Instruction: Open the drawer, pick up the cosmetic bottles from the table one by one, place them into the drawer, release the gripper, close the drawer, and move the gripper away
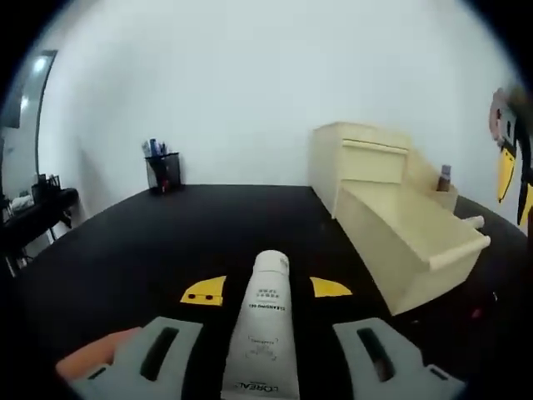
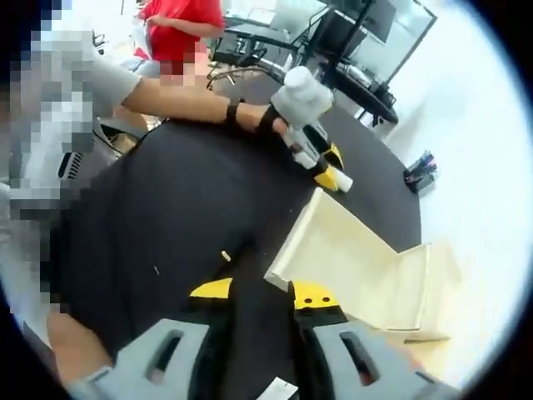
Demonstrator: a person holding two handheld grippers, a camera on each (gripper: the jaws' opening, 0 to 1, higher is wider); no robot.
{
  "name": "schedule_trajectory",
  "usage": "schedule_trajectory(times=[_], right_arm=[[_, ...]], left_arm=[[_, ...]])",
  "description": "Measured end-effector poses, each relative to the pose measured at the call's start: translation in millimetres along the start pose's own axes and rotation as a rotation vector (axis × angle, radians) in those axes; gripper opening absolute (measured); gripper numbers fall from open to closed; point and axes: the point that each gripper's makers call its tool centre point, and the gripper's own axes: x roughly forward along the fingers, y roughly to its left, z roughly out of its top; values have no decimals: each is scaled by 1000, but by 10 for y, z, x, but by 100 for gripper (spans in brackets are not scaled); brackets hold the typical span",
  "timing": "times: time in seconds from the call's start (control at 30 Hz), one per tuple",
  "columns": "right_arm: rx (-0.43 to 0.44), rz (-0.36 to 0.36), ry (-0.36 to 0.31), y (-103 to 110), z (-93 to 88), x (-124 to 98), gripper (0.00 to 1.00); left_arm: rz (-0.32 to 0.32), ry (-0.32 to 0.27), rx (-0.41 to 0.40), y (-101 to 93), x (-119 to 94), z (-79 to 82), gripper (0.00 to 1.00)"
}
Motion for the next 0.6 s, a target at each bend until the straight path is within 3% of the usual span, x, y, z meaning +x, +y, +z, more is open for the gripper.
schedule_trajectory(times=[0.17, 0.6], right_arm=[[-4, 2, 1, 5, 10, 19, 21], [-3, 17, 3, 12, -12, 45, 21]], left_arm=[[14, 10, 35, -15, -9, -37, 28], [22, -1, 37, -29, -54, 3, 25]])
